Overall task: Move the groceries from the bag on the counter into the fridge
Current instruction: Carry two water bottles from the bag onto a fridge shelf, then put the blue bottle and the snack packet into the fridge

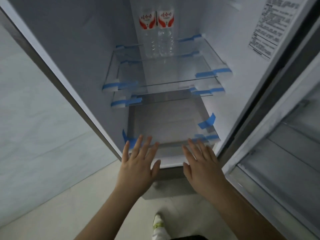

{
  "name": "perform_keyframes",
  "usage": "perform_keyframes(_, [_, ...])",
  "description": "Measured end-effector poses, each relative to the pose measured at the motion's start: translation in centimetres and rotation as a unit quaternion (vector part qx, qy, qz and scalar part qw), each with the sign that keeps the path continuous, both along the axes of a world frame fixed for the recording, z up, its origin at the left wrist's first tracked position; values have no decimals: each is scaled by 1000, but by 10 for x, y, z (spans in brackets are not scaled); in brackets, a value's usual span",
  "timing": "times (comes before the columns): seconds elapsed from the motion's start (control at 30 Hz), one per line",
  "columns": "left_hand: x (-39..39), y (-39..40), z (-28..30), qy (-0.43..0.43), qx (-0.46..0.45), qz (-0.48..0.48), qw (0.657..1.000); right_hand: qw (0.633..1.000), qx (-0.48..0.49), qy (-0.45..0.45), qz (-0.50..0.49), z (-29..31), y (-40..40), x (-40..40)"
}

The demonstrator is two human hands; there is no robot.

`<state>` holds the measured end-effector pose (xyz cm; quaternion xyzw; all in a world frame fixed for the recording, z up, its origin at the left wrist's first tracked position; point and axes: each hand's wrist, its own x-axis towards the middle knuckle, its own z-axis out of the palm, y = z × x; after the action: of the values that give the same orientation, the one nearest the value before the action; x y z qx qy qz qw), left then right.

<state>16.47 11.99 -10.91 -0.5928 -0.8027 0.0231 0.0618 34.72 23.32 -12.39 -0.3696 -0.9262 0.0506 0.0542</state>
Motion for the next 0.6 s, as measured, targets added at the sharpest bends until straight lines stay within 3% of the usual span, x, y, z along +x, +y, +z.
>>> perform_keyframes(0.17, [33, -46, -9, -36, -30, 60, 997, 999, -20, 21, 34, -8, -21, 15])
perform_keyframes(0.6, [45, -201, -20, -75, 21, 280, 957, 964, -63, -19, 259, -6, -99, -28])
